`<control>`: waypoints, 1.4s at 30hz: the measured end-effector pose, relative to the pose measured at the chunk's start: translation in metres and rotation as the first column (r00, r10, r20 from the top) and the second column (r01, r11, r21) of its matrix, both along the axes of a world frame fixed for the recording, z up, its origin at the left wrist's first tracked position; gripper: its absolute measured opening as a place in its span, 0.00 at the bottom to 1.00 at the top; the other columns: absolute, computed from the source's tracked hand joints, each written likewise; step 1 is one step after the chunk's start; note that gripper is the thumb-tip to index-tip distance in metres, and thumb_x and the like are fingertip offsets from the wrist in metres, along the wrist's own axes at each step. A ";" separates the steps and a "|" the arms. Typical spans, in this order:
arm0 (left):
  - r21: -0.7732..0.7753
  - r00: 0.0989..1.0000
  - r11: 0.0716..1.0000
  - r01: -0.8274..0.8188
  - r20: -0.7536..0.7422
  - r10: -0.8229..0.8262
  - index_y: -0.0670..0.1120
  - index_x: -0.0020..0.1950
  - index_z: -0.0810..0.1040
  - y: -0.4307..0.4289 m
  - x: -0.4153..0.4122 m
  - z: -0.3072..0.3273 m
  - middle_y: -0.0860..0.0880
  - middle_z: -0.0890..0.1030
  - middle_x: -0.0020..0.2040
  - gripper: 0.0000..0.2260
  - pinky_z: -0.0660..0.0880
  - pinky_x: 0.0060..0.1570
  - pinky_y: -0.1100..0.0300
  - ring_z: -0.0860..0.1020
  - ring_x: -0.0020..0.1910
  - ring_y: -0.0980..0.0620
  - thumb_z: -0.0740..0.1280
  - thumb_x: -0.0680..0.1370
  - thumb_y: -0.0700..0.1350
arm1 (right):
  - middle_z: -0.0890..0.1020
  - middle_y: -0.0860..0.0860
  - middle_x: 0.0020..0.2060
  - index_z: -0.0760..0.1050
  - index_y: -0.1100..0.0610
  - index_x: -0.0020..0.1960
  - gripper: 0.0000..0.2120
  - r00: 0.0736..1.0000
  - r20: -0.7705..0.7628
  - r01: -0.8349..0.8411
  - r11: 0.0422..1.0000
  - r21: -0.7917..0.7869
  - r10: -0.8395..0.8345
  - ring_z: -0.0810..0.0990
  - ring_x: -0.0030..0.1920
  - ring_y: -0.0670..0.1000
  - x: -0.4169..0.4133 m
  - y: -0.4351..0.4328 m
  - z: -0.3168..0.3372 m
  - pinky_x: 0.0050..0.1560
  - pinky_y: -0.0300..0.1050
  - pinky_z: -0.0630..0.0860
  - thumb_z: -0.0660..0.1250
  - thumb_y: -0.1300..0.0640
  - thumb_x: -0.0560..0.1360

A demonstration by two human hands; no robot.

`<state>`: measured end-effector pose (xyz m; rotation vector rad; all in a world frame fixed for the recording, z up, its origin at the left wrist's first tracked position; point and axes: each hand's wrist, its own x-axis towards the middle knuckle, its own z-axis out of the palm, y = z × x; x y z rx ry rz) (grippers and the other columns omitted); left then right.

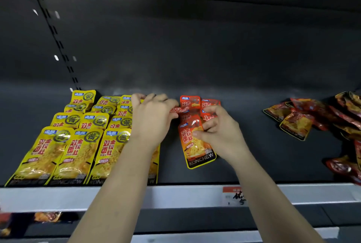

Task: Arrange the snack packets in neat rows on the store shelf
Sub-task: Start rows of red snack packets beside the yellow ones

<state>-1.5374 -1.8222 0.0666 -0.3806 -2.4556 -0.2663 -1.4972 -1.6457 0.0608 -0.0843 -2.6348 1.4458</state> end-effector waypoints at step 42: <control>0.950 0.660 0.304 0.065 0.188 -0.727 0.48 0.57 0.74 0.002 0.050 0.006 0.46 0.84 0.45 0.21 0.79 0.37 0.55 0.82 0.42 0.53 0.76 0.66 0.43 | 0.80 0.43 0.37 0.79 0.51 0.47 0.07 0.963 -0.259 0.121 0.977 0.174 -0.073 0.80 0.40 0.48 -0.008 0.030 -0.006 0.42 0.41 0.75 0.66 0.62 0.75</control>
